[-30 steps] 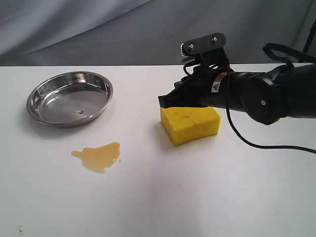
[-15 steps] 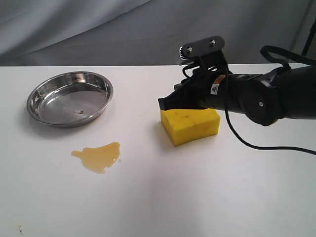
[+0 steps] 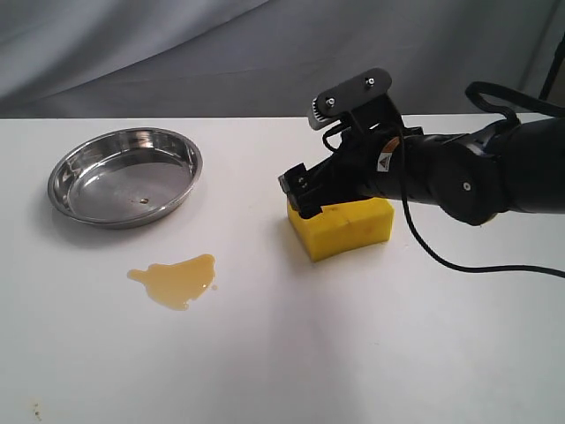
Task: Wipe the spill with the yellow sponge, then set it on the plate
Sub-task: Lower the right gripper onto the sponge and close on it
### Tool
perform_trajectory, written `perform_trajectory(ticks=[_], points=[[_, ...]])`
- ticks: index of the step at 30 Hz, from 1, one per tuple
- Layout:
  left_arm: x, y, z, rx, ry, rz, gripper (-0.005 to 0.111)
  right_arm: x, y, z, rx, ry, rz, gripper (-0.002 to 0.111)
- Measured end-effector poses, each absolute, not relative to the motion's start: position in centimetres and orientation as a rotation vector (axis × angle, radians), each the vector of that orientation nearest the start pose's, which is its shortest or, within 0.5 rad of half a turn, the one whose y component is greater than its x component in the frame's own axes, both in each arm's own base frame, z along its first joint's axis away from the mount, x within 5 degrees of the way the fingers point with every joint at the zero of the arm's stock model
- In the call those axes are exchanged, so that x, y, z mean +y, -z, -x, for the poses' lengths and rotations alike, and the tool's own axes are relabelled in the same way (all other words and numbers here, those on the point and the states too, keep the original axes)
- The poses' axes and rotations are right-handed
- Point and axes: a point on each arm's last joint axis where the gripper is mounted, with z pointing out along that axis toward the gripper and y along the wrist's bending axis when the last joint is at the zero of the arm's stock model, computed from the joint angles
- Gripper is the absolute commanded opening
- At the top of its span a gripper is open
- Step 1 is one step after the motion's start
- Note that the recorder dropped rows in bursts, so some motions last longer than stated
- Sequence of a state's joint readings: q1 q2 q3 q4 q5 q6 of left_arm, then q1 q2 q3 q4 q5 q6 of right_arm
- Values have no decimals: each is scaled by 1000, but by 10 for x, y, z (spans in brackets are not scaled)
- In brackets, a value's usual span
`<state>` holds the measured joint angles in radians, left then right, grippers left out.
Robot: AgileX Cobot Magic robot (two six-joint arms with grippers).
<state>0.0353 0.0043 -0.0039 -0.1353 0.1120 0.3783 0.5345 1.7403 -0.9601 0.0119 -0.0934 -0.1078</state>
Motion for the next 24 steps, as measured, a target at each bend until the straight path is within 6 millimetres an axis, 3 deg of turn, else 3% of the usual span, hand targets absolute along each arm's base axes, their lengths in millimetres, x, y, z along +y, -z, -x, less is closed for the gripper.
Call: perform_trajectory(ticks=[15,24], points=[[1,-204,-57,1589,-205,-178,0,186,-201,-321,2036,-254,644,105],[1,-204,-57,1589,-205,-178,0,178,-157,-341,2099,-257,486,105]])
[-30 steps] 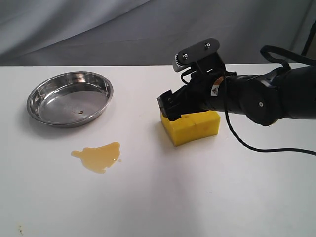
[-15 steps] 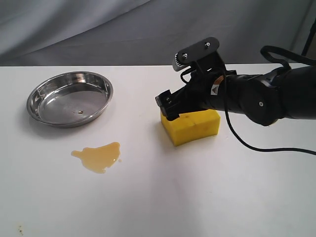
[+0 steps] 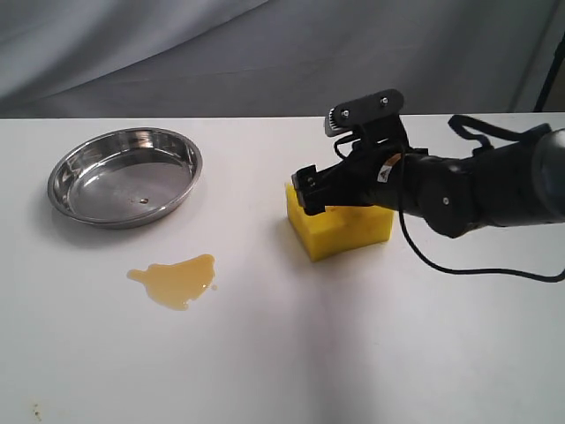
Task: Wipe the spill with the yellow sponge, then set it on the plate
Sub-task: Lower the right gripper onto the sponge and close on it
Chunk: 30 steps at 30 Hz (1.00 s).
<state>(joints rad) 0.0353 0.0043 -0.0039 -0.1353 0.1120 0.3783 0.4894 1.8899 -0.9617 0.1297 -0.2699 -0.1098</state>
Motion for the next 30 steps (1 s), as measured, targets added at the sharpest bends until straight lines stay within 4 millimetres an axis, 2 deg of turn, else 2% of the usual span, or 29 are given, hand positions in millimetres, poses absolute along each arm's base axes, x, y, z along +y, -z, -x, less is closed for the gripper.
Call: perform_trajectory(ticks=[8,18,30], points=[[1,-204,-57,1589,-205,-178,0,178,-125,-349,2117,-246,403,105],[1,-204,-57,1589,-205,-178,0,173,-124,-352,2106,-167,392,105],[1,-204,-57,1589,-205,-178,0,173,-119,-348,2168,-166,426,105]])
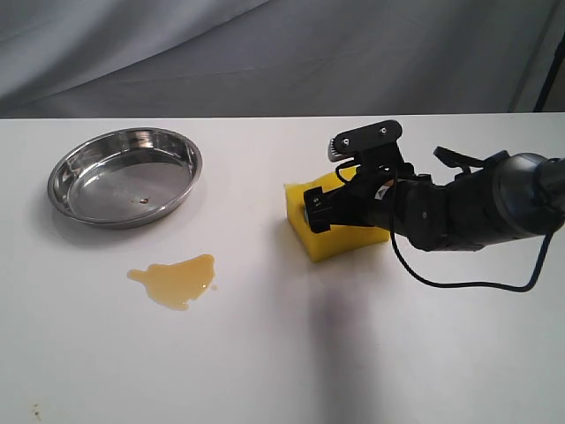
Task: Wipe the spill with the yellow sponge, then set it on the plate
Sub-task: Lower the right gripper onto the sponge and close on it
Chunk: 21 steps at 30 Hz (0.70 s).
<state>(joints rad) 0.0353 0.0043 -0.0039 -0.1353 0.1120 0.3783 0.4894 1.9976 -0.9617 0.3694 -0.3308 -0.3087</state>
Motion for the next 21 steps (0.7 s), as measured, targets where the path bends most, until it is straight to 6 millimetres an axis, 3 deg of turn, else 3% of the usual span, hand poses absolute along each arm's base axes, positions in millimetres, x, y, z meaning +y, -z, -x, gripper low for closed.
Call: perform_trajectory(ticks=[10,21], points=[[1,-204,-57,1589,-205,-178,0,174,-117,-347,2199,-158,475,104],[1,-204,-57,1589,-205,-178,0,175,-115,-344,2243,-169,492,85]])
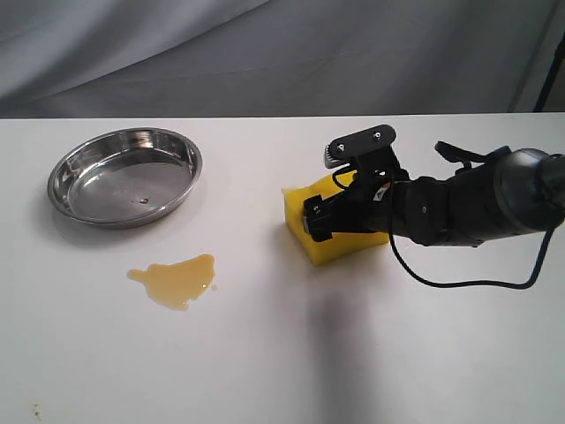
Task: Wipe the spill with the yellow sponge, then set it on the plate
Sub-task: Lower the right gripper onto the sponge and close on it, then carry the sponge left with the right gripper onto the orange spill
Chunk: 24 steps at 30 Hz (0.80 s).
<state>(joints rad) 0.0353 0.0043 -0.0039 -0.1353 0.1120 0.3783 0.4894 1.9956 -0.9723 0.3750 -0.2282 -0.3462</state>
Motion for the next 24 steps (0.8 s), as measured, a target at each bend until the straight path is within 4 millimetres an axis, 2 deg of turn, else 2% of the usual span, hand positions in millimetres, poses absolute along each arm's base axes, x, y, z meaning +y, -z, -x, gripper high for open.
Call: perform_trajectory(ticks=[2,7,14,17,24], points=[[1,-204,-57,1589,-205,-178,0,175,-115,-344,2253,-172,494,76],[1,-204,-57,1589,-205,-178,0,175,-115,-341,2285,-180,510,45],[1,-204,-57,1589,-205,-178,0,176,-114,-340,2313,-188,527,17],[1,-204,-57,1589,-205,-178,0,176,-114,-340,2315,-189,528,1],[1,-204,-57,1589,-205,-178,0,176,-115,-340,2313,-188,527,0]])
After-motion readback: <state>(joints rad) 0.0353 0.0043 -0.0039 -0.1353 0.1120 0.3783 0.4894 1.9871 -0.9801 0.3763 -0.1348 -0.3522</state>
